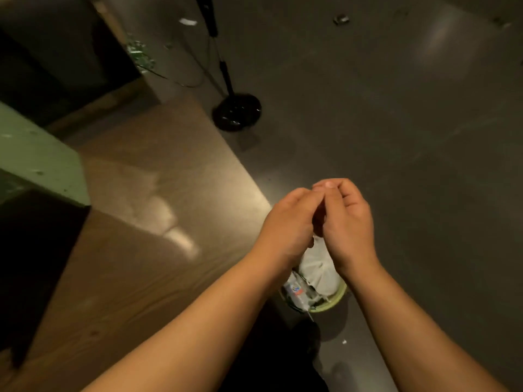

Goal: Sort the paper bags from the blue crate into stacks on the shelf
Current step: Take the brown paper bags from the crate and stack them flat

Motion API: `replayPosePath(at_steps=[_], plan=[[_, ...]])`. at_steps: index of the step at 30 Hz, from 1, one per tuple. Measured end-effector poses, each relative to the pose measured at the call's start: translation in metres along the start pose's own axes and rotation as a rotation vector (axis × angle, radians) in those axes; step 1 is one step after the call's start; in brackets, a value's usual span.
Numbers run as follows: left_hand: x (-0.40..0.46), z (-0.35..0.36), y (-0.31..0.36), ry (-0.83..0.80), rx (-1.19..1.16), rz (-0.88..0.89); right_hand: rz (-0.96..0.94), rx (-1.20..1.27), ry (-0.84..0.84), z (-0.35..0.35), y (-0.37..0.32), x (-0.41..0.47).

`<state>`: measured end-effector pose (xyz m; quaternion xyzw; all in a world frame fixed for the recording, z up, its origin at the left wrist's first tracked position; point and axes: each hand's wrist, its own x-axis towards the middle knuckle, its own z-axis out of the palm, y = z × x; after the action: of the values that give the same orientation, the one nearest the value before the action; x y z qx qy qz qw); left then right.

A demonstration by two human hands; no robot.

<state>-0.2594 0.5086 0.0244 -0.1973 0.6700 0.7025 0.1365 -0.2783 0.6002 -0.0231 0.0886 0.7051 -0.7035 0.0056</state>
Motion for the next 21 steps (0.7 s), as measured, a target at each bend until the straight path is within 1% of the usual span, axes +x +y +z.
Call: replayPosePath(at_steps=[4,9,14,21], plan=[[-0.032,-0.079,0.042,0.040,0.013,0.094,-0.068,-0.008,-0.147,0.062,-0.050,-0.020],[-0.087,-0.200,0.079,0.250,-0.047,0.143,-0.133,-0.084,-0.369,0.165,-0.099,-0.063],[-0.152,-0.317,0.090,0.480,-0.143,0.194,-0.202,-0.142,-0.576,0.275,-0.134,-0.119],[-0.258,-0.469,0.081,0.726,-0.363,0.270,-0.248,-0.165,-0.840,0.414,-0.169,-0.220]])
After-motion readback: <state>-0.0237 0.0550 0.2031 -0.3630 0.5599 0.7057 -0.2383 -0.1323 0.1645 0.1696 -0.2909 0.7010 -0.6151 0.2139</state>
